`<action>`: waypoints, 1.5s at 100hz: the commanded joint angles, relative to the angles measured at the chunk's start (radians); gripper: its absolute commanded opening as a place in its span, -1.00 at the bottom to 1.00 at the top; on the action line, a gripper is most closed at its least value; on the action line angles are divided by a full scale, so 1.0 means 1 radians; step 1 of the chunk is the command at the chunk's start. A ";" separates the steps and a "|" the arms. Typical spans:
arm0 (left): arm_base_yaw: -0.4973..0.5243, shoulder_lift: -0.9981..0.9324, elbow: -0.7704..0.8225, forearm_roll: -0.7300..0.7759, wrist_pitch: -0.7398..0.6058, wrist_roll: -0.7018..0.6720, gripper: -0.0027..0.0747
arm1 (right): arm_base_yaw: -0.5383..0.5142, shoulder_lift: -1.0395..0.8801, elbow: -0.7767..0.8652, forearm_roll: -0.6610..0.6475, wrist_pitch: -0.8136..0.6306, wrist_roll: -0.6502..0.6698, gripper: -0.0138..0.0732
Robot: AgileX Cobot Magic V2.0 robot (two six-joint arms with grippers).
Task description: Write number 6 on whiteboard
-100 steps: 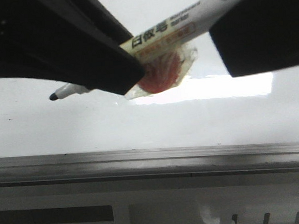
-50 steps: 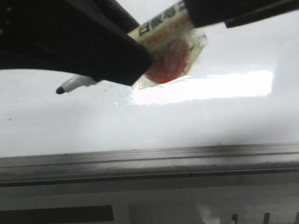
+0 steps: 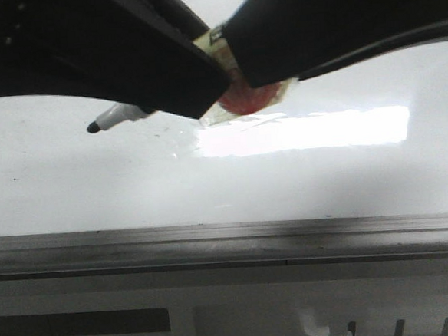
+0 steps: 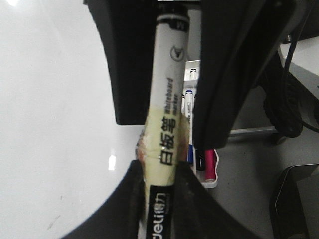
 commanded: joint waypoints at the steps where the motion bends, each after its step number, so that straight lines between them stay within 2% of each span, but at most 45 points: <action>1: 0.000 -0.020 -0.033 -0.036 -0.046 -0.001 -0.98 | 0.004 -0.006 -0.035 0.035 -0.016 -0.011 -0.15; 25: 0.000 -0.020 -0.033 -0.042 -0.045 -0.001 -0.98 | 0.004 -0.006 -0.035 0.047 -0.012 -0.011 -0.40; 44: 0.000 -0.020 -0.033 -0.042 -0.030 -0.001 -0.98 | 0.004 -0.006 -0.035 0.051 -0.006 -0.011 -0.85; 71: 0.000 -0.020 -0.033 -0.044 -0.024 -0.001 -0.94 | 0.004 -0.006 -0.035 0.053 -0.011 -0.011 -0.85; 80: 0.000 -0.020 -0.033 -0.044 -0.026 -0.004 -0.67 | 0.002 -0.011 -0.035 0.043 -0.032 -0.011 -0.85; 97: 0.000 -0.050 -0.039 -0.093 -0.032 -0.038 0.36 | -0.028 -0.047 -0.035 -0.044 -0.026 -0.011 -0.85; 104: 0.000 -0.083 -0.042 -0.102 -0.055 -0.038 0.52 | -0.054 -0.059 -0.035 -0.059 0.005 -0.011 -0.85; 113: 0.000 -0.147 -0.042 -0.125 -0.095 -0.038 0.45 | -0.098 -0.088 -0.035 -0.079 0.052 -0.011 -0.83; 126: 0.008 -0.264 -0.040 -0.134 -0.145 -0.090 0.27 | -0.163 -0.157 -0.035 -0.205 0.153 0.030 -0.81; 138: 0.051 -0.391 -0.014 -0.132 -0.190 -0.207 0.10 | -0.221 -0.247 -0.050 -0.354 0.250 0.138 -0.81; 150: 0.112 -0.505 0.034 -0.132 -0.212 -0.327 -0.12 | -0.257 -0.325 -0.112 -0.482 0.332 0.165 -0.81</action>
